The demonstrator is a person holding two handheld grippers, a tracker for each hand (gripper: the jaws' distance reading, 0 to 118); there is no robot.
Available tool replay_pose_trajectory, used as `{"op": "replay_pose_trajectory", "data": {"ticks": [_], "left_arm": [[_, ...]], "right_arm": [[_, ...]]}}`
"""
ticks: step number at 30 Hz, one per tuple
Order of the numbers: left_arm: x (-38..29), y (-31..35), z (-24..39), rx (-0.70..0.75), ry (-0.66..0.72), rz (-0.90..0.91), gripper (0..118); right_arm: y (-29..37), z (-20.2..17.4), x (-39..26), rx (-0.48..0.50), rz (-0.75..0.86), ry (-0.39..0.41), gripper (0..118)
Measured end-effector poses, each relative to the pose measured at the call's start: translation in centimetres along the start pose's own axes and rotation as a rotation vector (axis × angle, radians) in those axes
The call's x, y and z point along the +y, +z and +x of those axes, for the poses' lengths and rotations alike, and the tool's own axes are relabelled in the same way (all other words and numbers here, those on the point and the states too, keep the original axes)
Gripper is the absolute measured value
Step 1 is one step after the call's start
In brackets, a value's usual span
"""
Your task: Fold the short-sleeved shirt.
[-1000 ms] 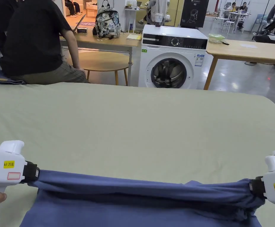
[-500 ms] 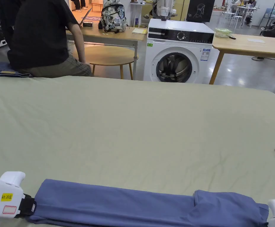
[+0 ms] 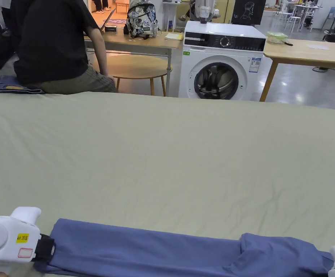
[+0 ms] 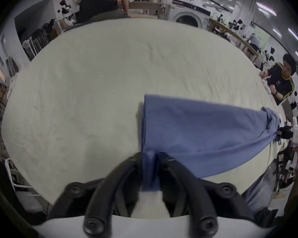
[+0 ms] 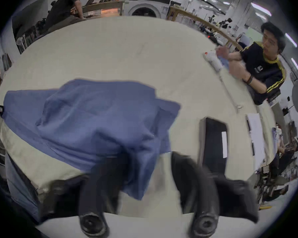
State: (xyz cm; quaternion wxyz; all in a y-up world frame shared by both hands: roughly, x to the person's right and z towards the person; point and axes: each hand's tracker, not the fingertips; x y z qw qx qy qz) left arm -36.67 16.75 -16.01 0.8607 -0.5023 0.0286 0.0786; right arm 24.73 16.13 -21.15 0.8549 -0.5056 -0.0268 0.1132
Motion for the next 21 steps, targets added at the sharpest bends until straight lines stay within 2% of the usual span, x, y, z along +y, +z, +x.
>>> {"op": "replay_pose_trajectory", "data": {"ticks": [4,7,9,13,15,16,18,19,20,21], "left_arm": [[2.3,1.9,1.8,-0.035,0.005,0.117,29],[3.8,2.5,3.8,-0.064,-0.012,0.234,29],[4.4,2.7,5.4,-0.042,-0.030,0.309,29],[5.1,3.2,8.1,-0.040,-0.052,0.430,29],[5.4,3.5,8.9,-0.066,-0.053,0.498,29],[5.5,3.6,9.2,-0.066,-0.064,0.532,29],[5.6,4.1,10.2,-0.025,-0.102,0.594,29],[5.6,4.2,10.7,0.005,-0.118,0.627,26],[5.6,4.2,11.0,0.028,-0.129,0.653,14],[5.5,4.4,11.2,0.035,-0.135,0.684,7]], "right_arm": [[2.7,-0.2,2.1,0.001,0.124,-0.016,72],[3.7,-1.4,3.8,-0.002,0.280,-0.047,72],[4.4,-2.6,4.6,-0.003,0.390,-0.104,72],[5.4,-5.2,5.2,-0.011,0.516,-0.125,72],[6.7,-6.1,5.5,0.036,0.591,-0.154,71],[7.0,-6.4,5.5,0.065,0.625,-0.162,68],[7.7,-7.4,5.8,0.067,0.694,-0.180,45],[7.8,-7.9,5.9,0.064,0.741,-0.182,30],[8.0,-8.5,6.0,0.067,0.787,-0.186,11],[8.1,-9.0,6.2,0.059,0.820,-0.185,8]]}}
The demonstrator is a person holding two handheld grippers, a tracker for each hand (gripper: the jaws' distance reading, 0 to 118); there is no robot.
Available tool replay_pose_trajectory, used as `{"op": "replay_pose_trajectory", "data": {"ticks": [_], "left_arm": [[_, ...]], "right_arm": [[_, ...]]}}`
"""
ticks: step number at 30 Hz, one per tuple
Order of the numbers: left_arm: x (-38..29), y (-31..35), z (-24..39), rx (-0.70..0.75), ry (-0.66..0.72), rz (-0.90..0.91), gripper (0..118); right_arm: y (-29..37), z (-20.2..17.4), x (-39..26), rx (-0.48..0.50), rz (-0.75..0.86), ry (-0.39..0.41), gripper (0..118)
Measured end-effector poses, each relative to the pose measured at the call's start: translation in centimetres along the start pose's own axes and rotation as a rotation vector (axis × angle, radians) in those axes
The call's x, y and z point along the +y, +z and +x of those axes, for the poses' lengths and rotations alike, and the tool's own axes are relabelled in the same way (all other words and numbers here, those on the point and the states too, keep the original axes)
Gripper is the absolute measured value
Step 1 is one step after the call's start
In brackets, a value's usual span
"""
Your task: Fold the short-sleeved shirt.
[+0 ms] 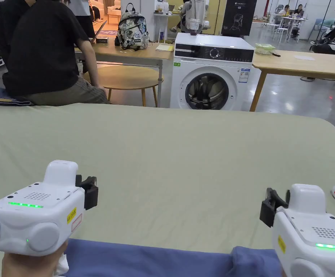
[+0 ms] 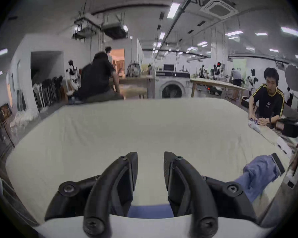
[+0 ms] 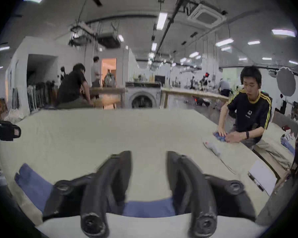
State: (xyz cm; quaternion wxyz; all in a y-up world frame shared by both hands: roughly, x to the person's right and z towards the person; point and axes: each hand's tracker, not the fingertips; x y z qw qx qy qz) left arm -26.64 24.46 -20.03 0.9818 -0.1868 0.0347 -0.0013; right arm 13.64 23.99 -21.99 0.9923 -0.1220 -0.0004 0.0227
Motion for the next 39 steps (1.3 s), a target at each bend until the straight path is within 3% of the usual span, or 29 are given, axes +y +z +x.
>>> {"op": "replay_pose_trajectory", "data": {"ticks": [2,7,14,27,28,30,33,35,39], "left_arm": [[0.0,0.3,0.3,0.036,-0.007,0.079,0],[0.2,1.3,0.8,0.082,0.004,0.177,0],[0.3,1.9,-1.4,0.083,0.042,0.150,0],[-4.5,-2.1,-17.3,-0.281,0.356,-0.469,0],[-5.1,-2.5,-18.4,-0.310,0.359,-0.481,6],[-6.5,-3.4,-20.3,-0.368,0.460,-0.551,37],[-7.9,-3.6,-21.1,-0.432,0.563,-0.608,71],[-8.6,-3.2,-20.1,-0.445,0.602,-0.646,77],[-11.1,-4.4,-21.4,-0.512,0.677,-0.721,77]], "right_arm": [[0.1,-1.1,0.4,0.007,0.042,-0.025,0],[0.3,-3.2,0.8,0.006,0.118,-0.076,0],[0.1,-5.2,1.3,0.011,0.159,-0.027,0],[-1.6,-6.9,0.8,0.087,0.086,0.027,0],[-1.7,-7.0,0.7,0.089,0.082,0.029,0],[-2.0,-7.1,0.5,0.089,0.072,0.031,0],[-2.4,-7.2,0.3,0.095,0.052,0.023,0],[-2.7,-7.3,0.1,0.097,0.039,0.025,0],[-3.2,-7.3,-0.5,0.098,0.020,0.034,0]]}}
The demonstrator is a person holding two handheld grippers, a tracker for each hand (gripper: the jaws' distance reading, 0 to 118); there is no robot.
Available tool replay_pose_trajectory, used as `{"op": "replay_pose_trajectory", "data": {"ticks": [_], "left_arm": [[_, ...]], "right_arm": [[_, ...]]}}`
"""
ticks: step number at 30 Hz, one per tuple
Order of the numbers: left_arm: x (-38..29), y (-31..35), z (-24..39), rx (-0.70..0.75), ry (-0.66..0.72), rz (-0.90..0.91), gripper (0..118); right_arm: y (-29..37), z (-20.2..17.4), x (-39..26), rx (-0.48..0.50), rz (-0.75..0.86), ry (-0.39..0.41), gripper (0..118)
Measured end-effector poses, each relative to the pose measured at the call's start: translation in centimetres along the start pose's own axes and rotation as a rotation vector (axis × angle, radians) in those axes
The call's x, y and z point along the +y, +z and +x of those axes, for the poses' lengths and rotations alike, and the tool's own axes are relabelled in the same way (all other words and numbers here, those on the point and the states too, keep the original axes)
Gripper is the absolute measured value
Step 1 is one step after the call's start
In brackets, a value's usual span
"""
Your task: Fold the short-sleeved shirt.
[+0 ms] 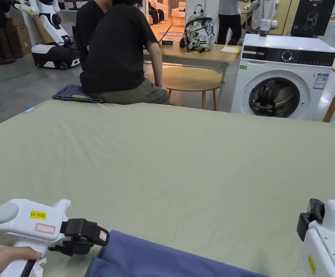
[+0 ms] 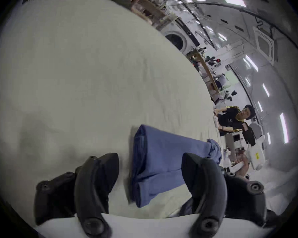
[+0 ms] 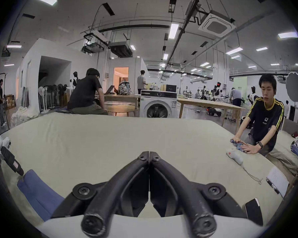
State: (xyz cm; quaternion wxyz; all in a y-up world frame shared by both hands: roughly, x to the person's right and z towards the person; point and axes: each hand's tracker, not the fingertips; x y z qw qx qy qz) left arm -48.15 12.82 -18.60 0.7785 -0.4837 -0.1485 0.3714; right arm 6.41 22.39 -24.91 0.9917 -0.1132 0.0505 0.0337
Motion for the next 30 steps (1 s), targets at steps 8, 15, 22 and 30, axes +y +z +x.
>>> {"op": "replay_pose_trajectory", "data": {"ticks": [8,15,22,30], "left_arm": [[-2.4,-4.1,-0.9,-0.252,0.091,-0.042,76],[-2.8,-5.5,-0.2,-0.114,0.097,-0.020,5],[-2.3,-3.6,1.8,-0.086,0.061,0.048,2],[1.0,1.0,1.7,-0.036,0.012,0.129,2]], "right_arm": [[-0.4,0.0,-1.1,-0.001,-0.032,0.003,0],[-0.7,-0.2,-1.6,0.004,-0.059,-0.016,0],[-0.7,0.0,-1.8,0.004,-0.068,-0.012,0],[-0.8,0.7,-1.6,0.002,-0.072,-0.014,0]]}}
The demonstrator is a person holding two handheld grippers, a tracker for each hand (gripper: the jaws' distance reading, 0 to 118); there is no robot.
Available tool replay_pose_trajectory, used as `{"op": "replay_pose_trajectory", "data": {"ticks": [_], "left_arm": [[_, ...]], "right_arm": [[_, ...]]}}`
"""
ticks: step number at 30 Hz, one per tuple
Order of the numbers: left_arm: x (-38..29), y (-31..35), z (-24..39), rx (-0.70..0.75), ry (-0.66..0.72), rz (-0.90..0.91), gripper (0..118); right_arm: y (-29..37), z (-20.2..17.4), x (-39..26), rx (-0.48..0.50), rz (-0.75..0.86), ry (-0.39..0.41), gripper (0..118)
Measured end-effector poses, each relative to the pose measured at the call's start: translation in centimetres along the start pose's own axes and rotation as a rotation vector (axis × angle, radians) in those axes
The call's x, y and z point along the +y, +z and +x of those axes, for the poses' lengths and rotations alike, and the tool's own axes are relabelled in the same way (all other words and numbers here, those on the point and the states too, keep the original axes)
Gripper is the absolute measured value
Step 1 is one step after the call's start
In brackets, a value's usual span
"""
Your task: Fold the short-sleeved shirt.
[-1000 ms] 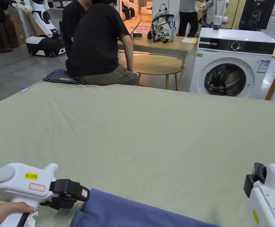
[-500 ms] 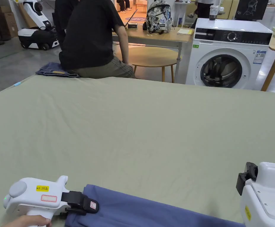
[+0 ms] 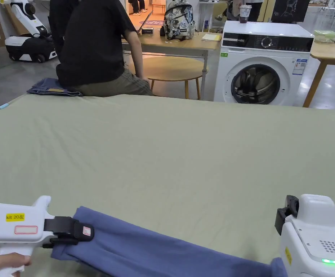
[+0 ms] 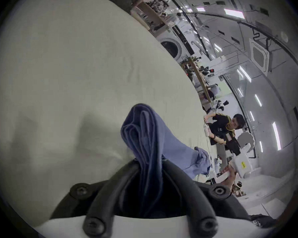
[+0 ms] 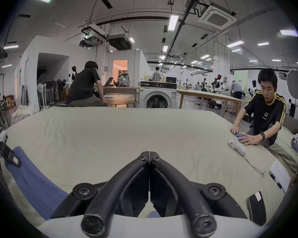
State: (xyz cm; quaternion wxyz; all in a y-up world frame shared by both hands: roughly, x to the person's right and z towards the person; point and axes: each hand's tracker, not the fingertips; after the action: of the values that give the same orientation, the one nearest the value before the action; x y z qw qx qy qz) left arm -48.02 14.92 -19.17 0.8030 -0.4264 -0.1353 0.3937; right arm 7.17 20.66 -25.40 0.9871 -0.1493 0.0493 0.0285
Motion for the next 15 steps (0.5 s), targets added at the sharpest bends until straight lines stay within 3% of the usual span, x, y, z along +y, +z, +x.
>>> {"op": "replay_pose_trajectory", "data": {"ticks": [6,12,15], "left_arm": [[-0.4,4.3,2.6,0.188,-0.024,0.026,2],[-2.1,4.3,6.7,0.186,-0.039,0.023,2],[-3.4,3.4,9.9,0.092,-0.065,0.003,2]], "right_arm": [[0.0,0.1,0.1,0.008,0.001,0.002,0],[-0.1,0.1,0.3,0.019,0.005,0.002,0],[0.1,0.0,0.4,0.022,0.007,0.004,0]]}}
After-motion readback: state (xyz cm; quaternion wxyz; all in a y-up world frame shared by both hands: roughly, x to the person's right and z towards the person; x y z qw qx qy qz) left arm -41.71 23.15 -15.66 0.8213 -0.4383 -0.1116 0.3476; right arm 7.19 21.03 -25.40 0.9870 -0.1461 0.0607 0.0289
